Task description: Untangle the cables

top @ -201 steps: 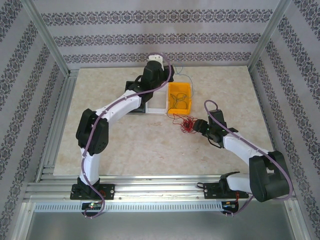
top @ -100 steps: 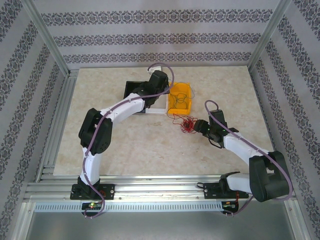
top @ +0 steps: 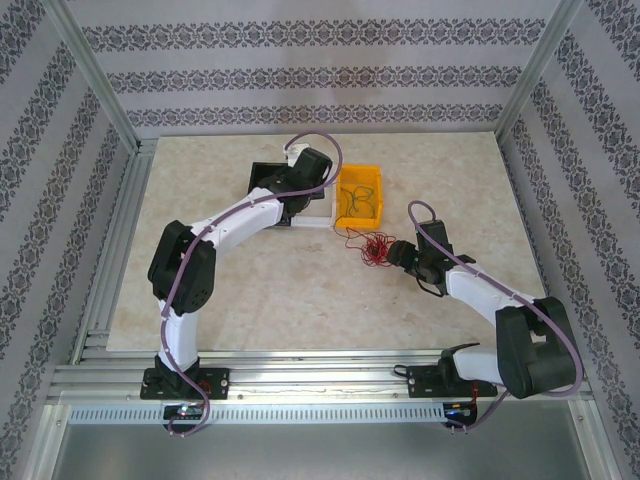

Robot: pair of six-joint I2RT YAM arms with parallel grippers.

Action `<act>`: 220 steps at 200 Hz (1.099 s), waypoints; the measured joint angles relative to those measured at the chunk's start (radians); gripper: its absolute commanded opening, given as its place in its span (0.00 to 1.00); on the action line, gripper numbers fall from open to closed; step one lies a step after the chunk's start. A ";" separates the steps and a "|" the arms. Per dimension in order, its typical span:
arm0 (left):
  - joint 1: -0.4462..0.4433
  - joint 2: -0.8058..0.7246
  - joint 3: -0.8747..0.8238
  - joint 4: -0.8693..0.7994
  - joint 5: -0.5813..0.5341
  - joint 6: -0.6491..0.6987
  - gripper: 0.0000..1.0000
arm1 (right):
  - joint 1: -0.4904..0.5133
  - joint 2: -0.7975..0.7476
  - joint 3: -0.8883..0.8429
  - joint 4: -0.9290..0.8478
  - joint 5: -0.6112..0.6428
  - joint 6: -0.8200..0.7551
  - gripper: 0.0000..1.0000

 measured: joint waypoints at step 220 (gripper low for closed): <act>-0.086 0.529 0.769 -0.299 0.063 0.130 0.01 | -0.015 -0.026 -0.021 -0.002 -0.003 -0.001 0.68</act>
